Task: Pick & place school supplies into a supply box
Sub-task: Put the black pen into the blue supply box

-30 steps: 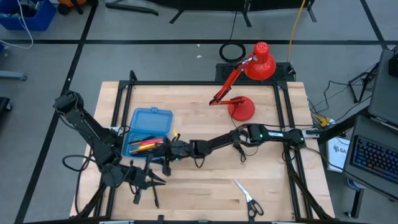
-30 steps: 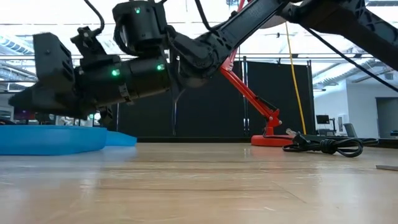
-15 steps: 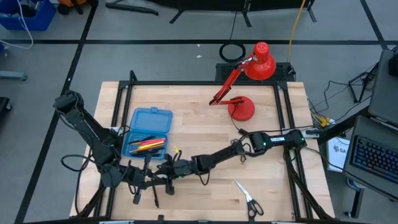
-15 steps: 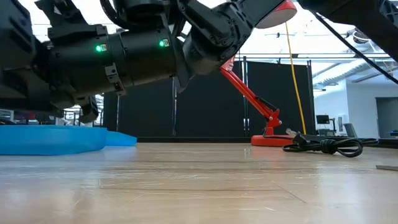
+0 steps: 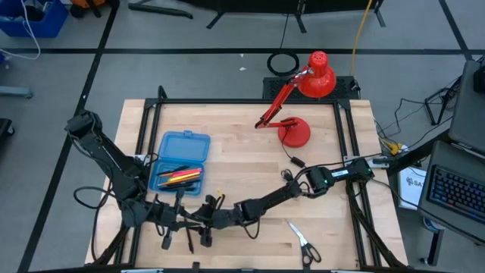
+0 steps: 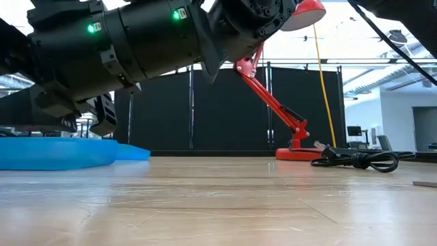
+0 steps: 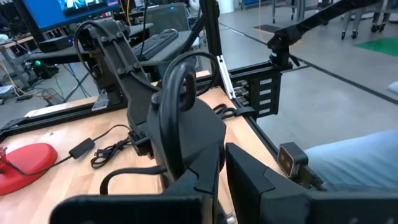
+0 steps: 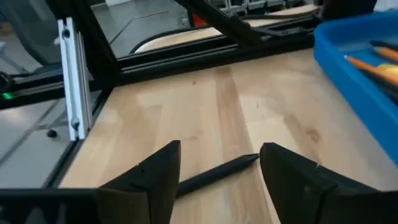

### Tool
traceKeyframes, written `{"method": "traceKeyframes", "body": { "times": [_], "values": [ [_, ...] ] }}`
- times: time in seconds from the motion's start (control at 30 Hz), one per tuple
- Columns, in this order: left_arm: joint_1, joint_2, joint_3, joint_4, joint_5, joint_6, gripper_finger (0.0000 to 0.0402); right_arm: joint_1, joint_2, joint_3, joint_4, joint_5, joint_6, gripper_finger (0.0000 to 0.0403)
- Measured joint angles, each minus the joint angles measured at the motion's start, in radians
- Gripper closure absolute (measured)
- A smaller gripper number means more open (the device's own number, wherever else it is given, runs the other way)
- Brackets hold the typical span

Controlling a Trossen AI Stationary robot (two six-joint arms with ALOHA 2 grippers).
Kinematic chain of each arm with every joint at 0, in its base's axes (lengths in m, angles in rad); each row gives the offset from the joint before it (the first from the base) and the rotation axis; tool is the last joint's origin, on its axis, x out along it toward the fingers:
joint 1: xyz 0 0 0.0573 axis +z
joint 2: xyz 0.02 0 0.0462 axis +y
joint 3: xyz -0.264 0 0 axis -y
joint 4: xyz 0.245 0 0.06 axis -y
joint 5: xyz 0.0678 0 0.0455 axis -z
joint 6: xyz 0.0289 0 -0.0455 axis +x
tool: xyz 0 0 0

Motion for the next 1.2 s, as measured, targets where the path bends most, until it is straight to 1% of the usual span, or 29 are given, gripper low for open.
{"method": "traceKeyframes", "body": {
  "times": [0.17,0.27,0.4,0.5,0.63,0.73,0.8,0.87,0.97,1.03,1.17,1.2],
  "values": [
    [0.0,0.0,0.0,0.014,0.0,-0.001,0.0366,0.0,0.0,0.003,-0.022,-0.015,0.013,0.0196],
    [-0.008,-0.01,0.0,-0.02,0.001,-0.041,0.0366,-0.002,0.0,0.003,-0.045,-0.055,0.011,0.02],
    [-0.045,-0.054,0.001,-0.148,0.0,-0.091,0.0366,-0.003,0.0,0.003,-0.071,-0.062,-0.02,0.0206],
    [-0.091,-0.127,0.001,-0.274,0.017,-0.206,0.0369,0.002,-0.014,0.003,-0.139,-0.062,-0.042,0.0215],
    [-0.146,-0.226,0.001,-0.458,0.153,-0.349,0.0396,0.014,-0.041,0.003,-0.193,-0.059,-0.095,0.0232],
    [-0.178,-0.276,0.001,-0.533,0.256,-0.415,0.0397,0.026,-0.046,0.003,-0.185,-0.055,-0.14,0.025],
    [-0.192,-0.283,0.001,-0.582,0.332,-0.466,0.0398,0.033,-0.049,0.003,-0.198,-0.036,-0.151,0.0264],
    [-0.196,-0.271,0.001,-0.621,0.364,-0.538,0.0397,0.036,-0.054,0.003,-0.218,-0.017,-0.156,0.0276],
    [-0.195,-0.218,0.001,-0.703,0.379,-0.617,0.0398,0.039,-0.056,0.003,-0.236,-0.004,-0.167,0.0291],
    [-0.188,-0.175,0.001,-0.725,0.398,-0.626,0.0398,0.039,-0.055,0.003,-0.242,-0.004,-0.175,0.0303],
    [-0.169,-0.091,0.001,-0.723,0.516,-0.626,0.0399,0.041,-0.055,0.003,-0.264,-0.004,-0.174,0.0339],
    [-0.168,-0.072,0.001,-0.724,0.53,-0.632,0.0399,0.042,-0.055,0.003,-0.271,-0.004,-0.175,0.0352]
  ]
}}
